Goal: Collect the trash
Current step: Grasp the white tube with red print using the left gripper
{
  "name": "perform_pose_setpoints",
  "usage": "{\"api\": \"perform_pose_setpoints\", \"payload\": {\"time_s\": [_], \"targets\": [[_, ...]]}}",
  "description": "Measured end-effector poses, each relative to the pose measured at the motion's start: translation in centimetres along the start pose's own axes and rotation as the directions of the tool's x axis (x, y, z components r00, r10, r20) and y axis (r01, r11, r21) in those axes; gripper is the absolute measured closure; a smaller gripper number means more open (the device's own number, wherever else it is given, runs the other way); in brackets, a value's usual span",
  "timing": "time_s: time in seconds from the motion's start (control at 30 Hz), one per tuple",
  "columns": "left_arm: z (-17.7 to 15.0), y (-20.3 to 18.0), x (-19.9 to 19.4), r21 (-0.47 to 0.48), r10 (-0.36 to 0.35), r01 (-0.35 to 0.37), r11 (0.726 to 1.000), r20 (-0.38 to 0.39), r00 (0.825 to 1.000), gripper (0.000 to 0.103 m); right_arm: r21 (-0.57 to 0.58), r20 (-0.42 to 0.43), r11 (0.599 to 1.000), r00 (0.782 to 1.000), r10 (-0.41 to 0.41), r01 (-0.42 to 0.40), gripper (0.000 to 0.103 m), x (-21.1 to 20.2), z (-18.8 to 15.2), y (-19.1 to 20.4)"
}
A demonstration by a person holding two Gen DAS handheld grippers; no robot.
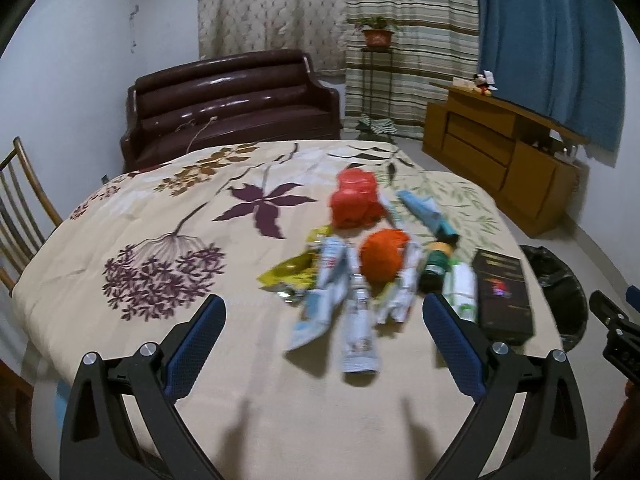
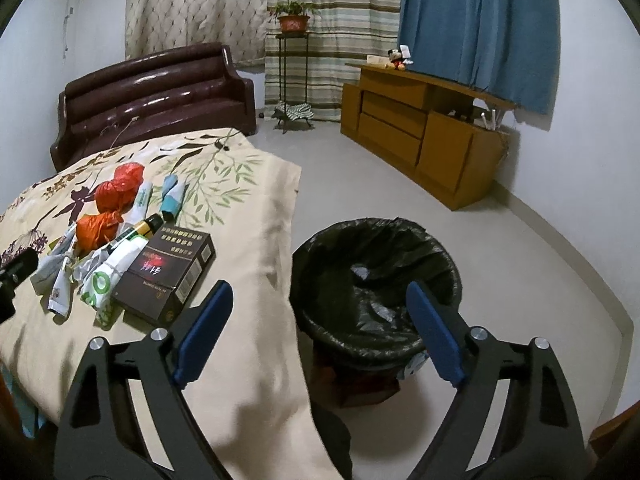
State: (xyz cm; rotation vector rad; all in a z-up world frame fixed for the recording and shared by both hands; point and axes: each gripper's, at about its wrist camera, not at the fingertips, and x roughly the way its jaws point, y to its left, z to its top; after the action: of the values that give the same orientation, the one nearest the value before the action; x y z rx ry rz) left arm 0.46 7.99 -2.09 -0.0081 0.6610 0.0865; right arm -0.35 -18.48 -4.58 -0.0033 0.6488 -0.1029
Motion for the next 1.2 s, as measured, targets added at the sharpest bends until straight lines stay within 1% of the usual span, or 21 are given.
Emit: {"api": "perform_pose_setpoints", "payload": {"time_s": [0.23, 0.47, 0.53, 0.57, 0.63, 0.87, 0.93, 1.03, 1.1, 1.13, 1.2], "targets": [[0.4, 1.9, 0.9, -0.010, 0.021, -0.021, 1.000, -0.010, 1.000, 0.007, -0.010, -0.007, 1.000, 1.000, 0.020, -0.020, 0.017, 0.6, 0.3, 1.4], [0.2, 2.2, 1.3, 0.019, 0.017, -0.016, 1.000, -0.013, 1.000, 0.010, -0.020, -0.010, 0.999, 0.999, 0.041, -0.041, 0.017, 0.9, 0.8, 2.8], [0.0, 2.0, 1.4, 0.030, 0.009, -0.008, 1.000, -0.020, 1.000, 0.019, -0.023, -0.014, 0.999, 0.999, 0.047, -0.047, 0.017, 1.1, 0.8, 3.0], [-0.2, 1.9, 1.5, 0.037, 0.006, -0.005, 0.999, -0.027, 1.000, 0.030, -0.023, -0.015, 0.999, 0.999, 0.048, -0.049, 0.017, 1.2, 0.8, 3.2], [-0.4, 1.8, 1.9, 0.041, -0.018, 0.020, 0.999, -0.049, 0.999, 0.032, -0.025, -0.019, 0.998, 0.999, 0.051, -0.052, 0.017, 1.3, 0.8, 3.3], [-0.6, 1.2, 2.6, 0.069, -0.017, 0.021, 0.997, -0.051, 0.999, 0.035, -0.018, -0.028, 0.998, 0.998, 0.053, -0.054, 0.017, 1.7, 0.5, 3.2], [-0.7, 1.0, 2.9, 0.081, -0.024, 0.029, 0.996, -0.058, 0.998, 0.039, -0.018, -0.030, 0.998, 0.998, 0.055, -0.055, 0.017, 1.8, 0.5, 3.2], [-0.9, 0.8, 3.5, 0.081, -0.064, 0.071, 0.994, -0.088, 0.994, 0.051, -0.018, -0.033, 0.998, 0.998, 0.058, -0.059, 0.017, 1.8, 0.4, 3.3], [-1.0, 0.8, 4.0, 0.079, -0.094, 0.103, 0.992, -0.109, 0.990, 0.066, -0.020, -0.033, 0.998, 0.998, 0.058, -0.059, 0.017, 1.9, 0.4, 3.4], [-1.1, 0.7, 4.2, 0.077, -0.101, 0.110, 0.991, -0.116, 0.988, 0.070, -0.020, -0.033, 0.998, 0.998, 0.058, -0.059, 0.017, 1.9, 0.4, 3.4], [-1.3, 0.7, 4.5, 0.073, -0.107, 0.117, 0.990, -0.128, 0.986, 0.081, -0.020, -0.032, 0.998, 0.998, 0.058, -0.059, 0.017, 1.9, 0.4, 3.4]]}}
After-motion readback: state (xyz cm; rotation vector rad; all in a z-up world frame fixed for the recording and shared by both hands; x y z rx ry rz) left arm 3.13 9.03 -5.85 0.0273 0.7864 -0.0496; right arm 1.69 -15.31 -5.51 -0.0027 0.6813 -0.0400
